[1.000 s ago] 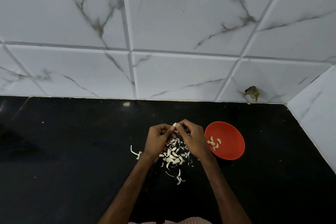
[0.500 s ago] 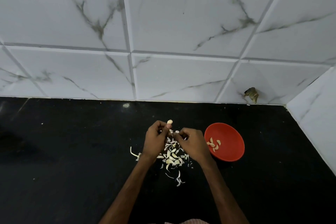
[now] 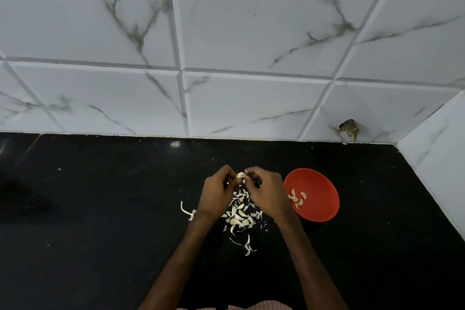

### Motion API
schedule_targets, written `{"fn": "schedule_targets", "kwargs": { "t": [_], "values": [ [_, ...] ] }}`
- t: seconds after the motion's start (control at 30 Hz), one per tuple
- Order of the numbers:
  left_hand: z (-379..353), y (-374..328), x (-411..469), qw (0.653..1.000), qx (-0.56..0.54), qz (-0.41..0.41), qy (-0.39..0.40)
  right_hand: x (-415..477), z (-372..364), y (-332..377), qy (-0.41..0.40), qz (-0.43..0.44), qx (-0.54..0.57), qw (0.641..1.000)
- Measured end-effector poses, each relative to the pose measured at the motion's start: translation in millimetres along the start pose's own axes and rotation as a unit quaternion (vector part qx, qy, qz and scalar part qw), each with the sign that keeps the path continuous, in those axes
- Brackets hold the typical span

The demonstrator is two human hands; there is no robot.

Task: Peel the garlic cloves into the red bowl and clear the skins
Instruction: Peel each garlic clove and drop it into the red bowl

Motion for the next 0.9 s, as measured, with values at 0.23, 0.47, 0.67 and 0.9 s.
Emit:
{"fn": "schedule_targets", "kwargs": {
  "t": [0.23,0.47,0.67,0.9],
  "values": [
    [-13.1,-5.1,0.6,0.991,0.134,-0.017,0.015,-0.1,-11.9,-1.4,0.056,0.005,-0.072,0.996],
    [-18.1,-11.2,-1.9,0.967,0.254,-0.024,0.013,-5.0,-13.7,2.2,0.030,0.008,-0.074,0.997],
    [-16.4,-7.3,-1.6,0.971,0.237,-0.020,0.015,-4.5,-5.3,6.7,0.000,0.036,-0.059,0.998],
    [-12.4,5.0,1.1,0.985,0.174,0.006,0.012,-8.8,-5.0,-19.2,-0.038,-0.059,0.175,0.982]
  ]
}}
Point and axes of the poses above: each hand's wrist, its own x-axis towards the middle knuckle, its own z-axis out of the back of the hand, y = z × x, the point moved 10 cm from there along x, towards the middle knuckle, and after that the axes turned 11 degrees about z, right-handed, at the moved point
